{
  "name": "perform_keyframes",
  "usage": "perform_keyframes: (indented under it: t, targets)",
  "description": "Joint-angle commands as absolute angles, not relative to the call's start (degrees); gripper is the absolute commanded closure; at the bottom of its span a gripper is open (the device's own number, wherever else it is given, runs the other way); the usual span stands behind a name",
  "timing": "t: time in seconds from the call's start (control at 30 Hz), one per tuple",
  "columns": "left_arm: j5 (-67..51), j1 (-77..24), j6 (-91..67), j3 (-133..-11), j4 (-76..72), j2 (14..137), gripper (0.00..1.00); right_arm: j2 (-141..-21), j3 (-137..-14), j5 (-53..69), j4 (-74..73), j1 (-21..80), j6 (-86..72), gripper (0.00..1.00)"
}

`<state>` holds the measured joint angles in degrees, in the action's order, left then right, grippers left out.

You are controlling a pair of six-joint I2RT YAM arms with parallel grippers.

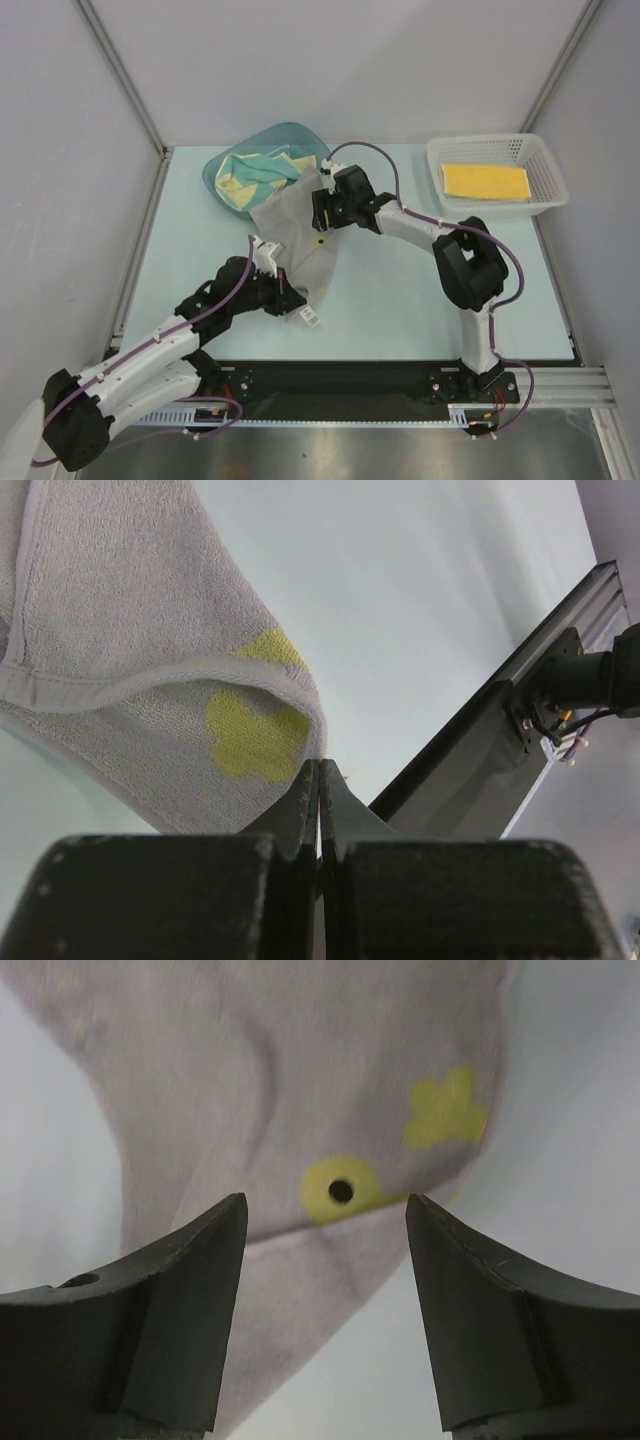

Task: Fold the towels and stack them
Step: Move the towel to the center of the board

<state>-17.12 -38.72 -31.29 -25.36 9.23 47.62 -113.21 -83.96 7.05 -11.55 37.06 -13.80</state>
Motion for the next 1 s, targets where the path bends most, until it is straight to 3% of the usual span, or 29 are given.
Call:
perform_keyframes:
  t: [0.0, 0.27, 0.53, 0.73, 0.77, 0.8, 0.93, 0.97]
  targets:
    - [-16.2, -39.3, -33.9, -25.0, 6.9, 45.4, 1.0, -117.4, -90.3, 6.4, -2.4, 33.2, -13.4, 0.31]
    - [-16.2, -39.5, -34.4, -25.7, 8.3, 44.6, 1.0, -130.7, -101.9, 21.9, -1.6, 26.2, -11.5, 0.28]
    - [-16.2, -39.5, -33.6, -29.0, 9.6, 46.3, 1.0, -138.5, -111.1, 38.5, 0.3, 22.9, -12.2, 0.41]
    - [-16.9, -39.5, -32.3, -31.5, 10.4, 49.2, 1.0, -140.5, -111.4, 40.5, 0.3, 23.8, -12.3, 0.47]
    - [-17.1, -39.5, -32.2, -31.7, 10.6, 49.6, 1.0, -140.5, -110.4, 40.7, 0.2, 23.8, -12.6, 0.5]
    - [-17.1, -39.6, -32.2, -32.3, 10.6, 49.7, 1.0, -140.2, -110.0, 40.2, 0.3, 23.6, -12.7, 0.62]
    - [-11.4, -39.6, -29.0, -38.1, 18.2, 50.4, 1.0, -134.2, -109.7, 38.0, -8.0, 22.5, -14.2, 0.99]
    - [-8.6, -39.6, -28.3, -40.2, 24.5, 50.9, 0.99, -131.8, -109.5, 36.8, -10.2, 22.2, -14.8, 1.0]
